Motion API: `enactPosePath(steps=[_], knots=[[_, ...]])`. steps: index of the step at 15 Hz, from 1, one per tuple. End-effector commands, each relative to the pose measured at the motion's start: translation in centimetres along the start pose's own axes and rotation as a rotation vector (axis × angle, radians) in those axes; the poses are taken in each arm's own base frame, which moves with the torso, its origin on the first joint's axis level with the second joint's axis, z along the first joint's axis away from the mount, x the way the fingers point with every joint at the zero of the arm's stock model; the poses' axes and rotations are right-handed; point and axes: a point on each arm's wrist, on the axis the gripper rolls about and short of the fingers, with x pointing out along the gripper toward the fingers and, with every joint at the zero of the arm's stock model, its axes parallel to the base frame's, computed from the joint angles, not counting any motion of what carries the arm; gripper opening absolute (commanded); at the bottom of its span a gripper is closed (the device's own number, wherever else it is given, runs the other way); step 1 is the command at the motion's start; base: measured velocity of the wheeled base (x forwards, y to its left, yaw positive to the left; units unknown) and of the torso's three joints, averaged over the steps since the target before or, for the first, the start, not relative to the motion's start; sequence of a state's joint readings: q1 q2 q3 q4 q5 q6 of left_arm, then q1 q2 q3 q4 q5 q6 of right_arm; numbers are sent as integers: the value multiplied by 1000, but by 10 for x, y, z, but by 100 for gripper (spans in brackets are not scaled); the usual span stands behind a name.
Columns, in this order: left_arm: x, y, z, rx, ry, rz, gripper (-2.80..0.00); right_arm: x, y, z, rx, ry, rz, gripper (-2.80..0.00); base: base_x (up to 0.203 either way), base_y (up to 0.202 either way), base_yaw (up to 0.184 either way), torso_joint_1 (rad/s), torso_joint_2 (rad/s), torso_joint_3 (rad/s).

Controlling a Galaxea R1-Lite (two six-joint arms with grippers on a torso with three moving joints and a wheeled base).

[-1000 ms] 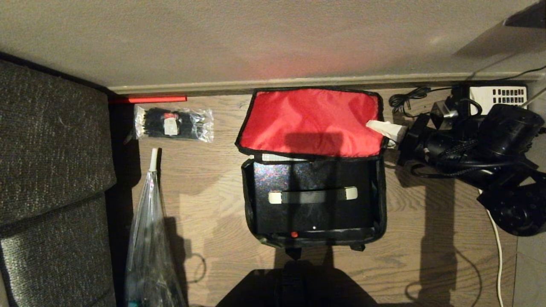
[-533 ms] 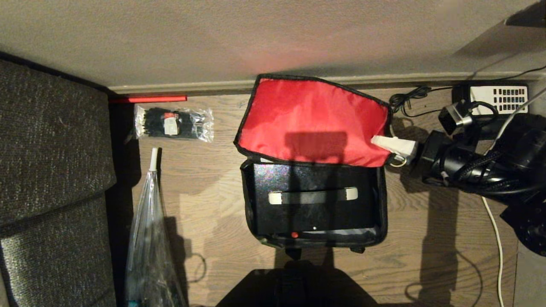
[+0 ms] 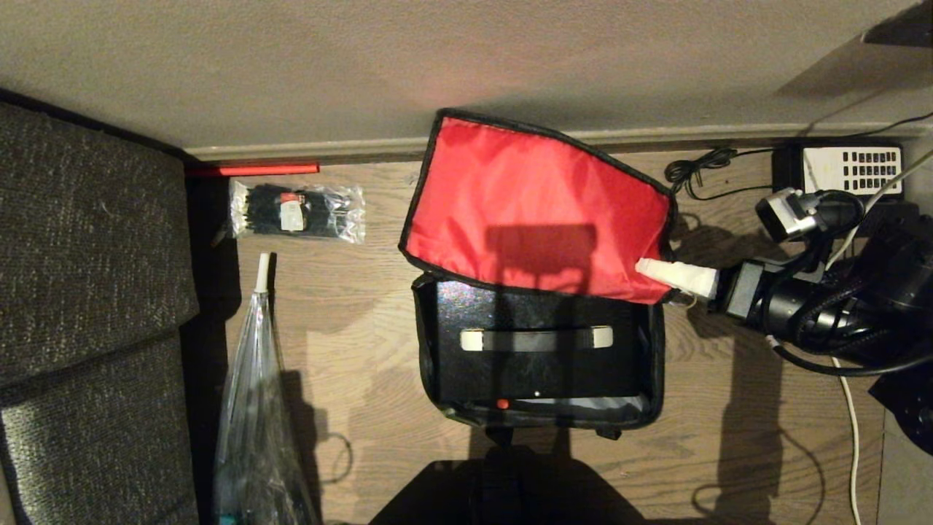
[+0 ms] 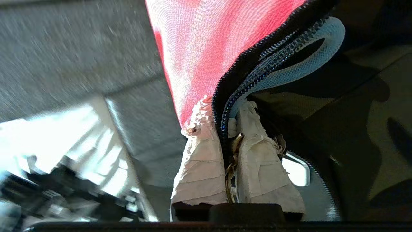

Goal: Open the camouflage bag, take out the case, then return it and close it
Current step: Close the top of the storage box

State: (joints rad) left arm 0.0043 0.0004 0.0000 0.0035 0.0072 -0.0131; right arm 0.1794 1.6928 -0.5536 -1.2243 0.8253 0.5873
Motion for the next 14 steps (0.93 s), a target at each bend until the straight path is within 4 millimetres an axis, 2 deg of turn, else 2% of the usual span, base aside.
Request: enactPosePath(steps=[1, 7, 9, 14], knots=[[0, 0, -1, -1, 2, 1, -280, -2, 1, -5, -111, 17, 10, -280, 0, 0, 0, 0, 0, 0], [0, 0, -1, -1, 2, 1, -280, -5, -1, -13, -284, 45, 33, -280, 0, 0, 0, 0, 0, 0], [0, 0, -1, -1, 2, 1, -280, -6, 0, -16, -417, 36, 42, -280, 0, 0, 0, 0, 0, 0], [0, 0, -1, -1, 2, 1, -280, -10, 3, -19, -578, 24, 50, -280, 0, 0, 0, 0, 0, 0]])
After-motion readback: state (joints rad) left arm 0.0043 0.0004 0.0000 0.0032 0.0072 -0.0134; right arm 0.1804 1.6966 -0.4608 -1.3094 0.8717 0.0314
